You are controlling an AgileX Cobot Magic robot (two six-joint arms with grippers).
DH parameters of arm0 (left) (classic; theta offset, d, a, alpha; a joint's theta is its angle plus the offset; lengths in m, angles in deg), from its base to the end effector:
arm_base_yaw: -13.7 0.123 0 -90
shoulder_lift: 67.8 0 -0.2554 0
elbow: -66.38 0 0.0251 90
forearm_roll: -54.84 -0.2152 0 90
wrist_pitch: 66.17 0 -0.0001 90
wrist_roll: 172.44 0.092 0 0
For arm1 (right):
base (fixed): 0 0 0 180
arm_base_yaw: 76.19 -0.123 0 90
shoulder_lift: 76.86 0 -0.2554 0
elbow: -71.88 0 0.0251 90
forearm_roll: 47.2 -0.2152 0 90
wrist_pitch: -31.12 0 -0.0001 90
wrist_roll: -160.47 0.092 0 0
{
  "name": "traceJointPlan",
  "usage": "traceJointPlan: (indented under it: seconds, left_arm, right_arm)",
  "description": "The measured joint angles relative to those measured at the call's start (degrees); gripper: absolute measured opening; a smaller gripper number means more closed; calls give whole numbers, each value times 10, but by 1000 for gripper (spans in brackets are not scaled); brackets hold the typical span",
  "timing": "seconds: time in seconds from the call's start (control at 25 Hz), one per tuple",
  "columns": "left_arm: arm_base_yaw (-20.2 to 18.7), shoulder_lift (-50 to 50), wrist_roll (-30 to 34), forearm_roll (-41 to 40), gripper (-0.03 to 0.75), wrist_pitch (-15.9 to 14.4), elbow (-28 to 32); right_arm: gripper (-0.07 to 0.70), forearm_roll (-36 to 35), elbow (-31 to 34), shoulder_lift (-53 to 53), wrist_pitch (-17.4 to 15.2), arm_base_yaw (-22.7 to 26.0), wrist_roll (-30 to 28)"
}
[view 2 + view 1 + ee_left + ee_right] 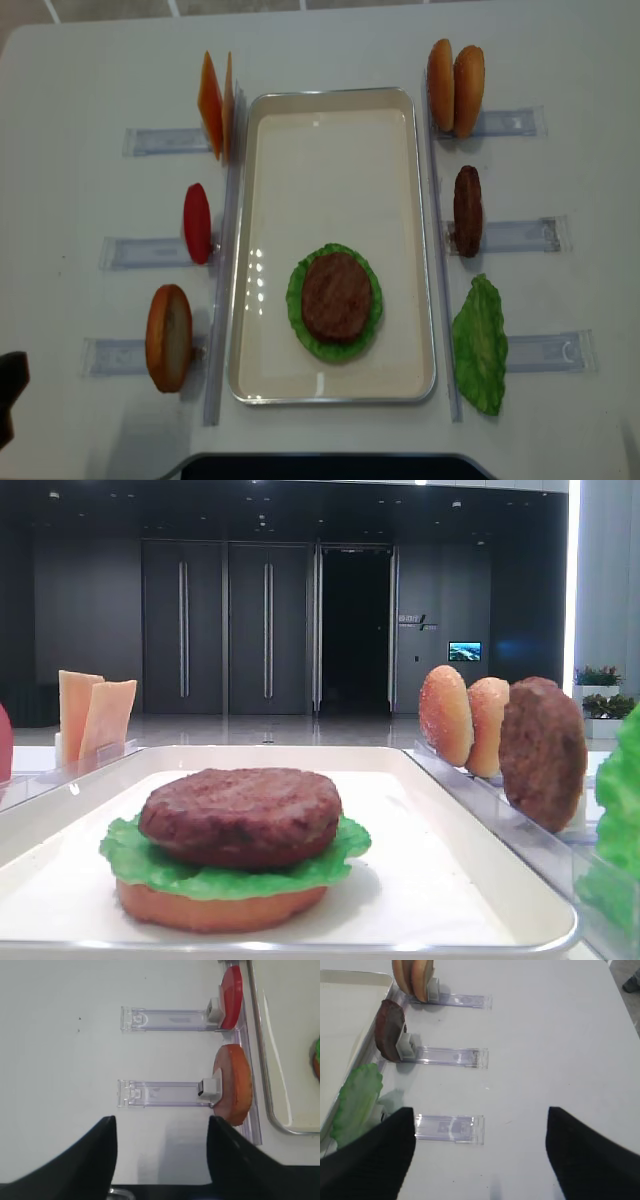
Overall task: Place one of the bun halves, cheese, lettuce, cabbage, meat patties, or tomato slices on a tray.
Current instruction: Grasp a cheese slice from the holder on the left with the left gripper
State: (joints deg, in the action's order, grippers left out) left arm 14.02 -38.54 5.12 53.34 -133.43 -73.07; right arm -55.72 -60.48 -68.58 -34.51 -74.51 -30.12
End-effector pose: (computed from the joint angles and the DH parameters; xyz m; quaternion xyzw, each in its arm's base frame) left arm 0.0331 0.0024 0.2783 -0.0221 0.9303 0.0063 0.3661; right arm -0.0104 0.0127 0.2537 -0.0739 0.8672 0.0216 0.4920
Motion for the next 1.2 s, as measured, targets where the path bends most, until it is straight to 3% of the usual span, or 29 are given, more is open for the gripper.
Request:
traceJointPlan:
  seconds: [0.36, 0.84, 1.2]
  left_arm:
    - [2, 185, -2, 0, 433, -41, -125]
    - [2, 424, -2, 0, 433, -42, -334]
    - [2, 594, -2, 0, 433, -41, -447]
  right_arm:
    - [542, 0, 0, 0, 0, 0, 0]
    - [542, 0, 0, 0, 0, 0, 0]
    - [542, 0, 0, 0, 0, 0, 0]
